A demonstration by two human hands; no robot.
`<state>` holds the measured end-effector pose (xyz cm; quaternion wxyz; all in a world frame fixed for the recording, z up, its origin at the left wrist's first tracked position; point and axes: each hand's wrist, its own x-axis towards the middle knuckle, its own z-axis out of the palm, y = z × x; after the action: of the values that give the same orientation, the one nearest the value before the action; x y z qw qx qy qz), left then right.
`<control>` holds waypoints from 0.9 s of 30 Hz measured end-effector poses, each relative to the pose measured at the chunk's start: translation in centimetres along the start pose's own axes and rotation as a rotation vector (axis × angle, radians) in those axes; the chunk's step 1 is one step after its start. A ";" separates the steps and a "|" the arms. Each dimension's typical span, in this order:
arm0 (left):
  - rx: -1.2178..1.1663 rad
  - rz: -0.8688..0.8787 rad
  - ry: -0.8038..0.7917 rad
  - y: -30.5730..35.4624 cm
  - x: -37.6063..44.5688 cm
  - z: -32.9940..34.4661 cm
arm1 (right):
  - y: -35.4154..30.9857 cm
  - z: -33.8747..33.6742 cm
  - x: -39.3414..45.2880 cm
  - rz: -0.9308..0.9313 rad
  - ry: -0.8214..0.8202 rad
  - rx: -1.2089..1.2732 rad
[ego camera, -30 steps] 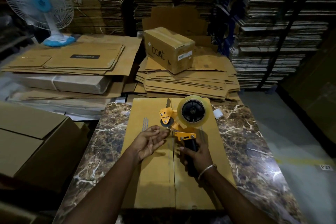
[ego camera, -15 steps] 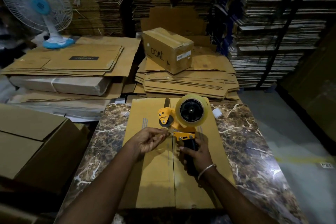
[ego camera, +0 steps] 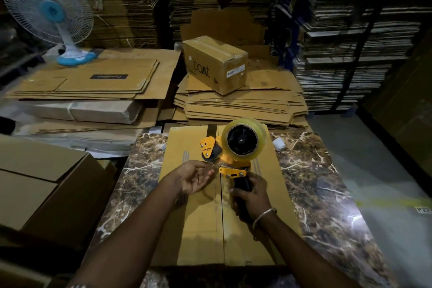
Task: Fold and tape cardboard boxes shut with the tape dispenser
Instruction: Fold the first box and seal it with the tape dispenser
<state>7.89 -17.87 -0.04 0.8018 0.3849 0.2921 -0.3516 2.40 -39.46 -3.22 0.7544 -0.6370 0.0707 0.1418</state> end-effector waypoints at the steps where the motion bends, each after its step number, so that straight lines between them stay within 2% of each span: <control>1: 0.004 0.024 0.015 0.0 -0.1 0.0 | -0.2 0.1 -0.1 -0.006 0.010 -0.011; 5: -0.025 0.085 0.026 0.3 -0.5 -0.1 | -0.4 0.0 0.3 -0.019 -0.011 -0.063; 7: -0.016 0.100 0.036 0.5 -0.8 -0.1 | -0.4 -0.5 0.6 -0.089 -0.002 -0.156; 11: 0.134 0.114 0.094 1.0 -1.5 0.6 | -0.4 -0.9 0.3 -0.182 -0.037 -0.231; 16: 0.254 0.171 0.234 1.8 -1.2 1.5 | -0.6 -0.8 0.1 -0.138 -0.020 -0.112; 20: 0.387 0.247 0.251 2.0 -0.9 2.7 | -0.8 -0.5 0.2 -0.048 -0.036 -0.015; 23: 0.515 0.369 0.262 3.0 -0.5 3.3 | -0.9 -0.6 0.6 -0.089 -0.046 -0.060; 27: 0.640 0.430 0.276 3.8 0.1 3.4 | -2.4 -0.5 1.1 -0.024 -0.148 -0.109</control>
<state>11.57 -18.98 3.28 0.6502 0.7107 0.1856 -0.1942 4.16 -40.20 -1.38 0.7233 -0.6659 -0.0007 0.1830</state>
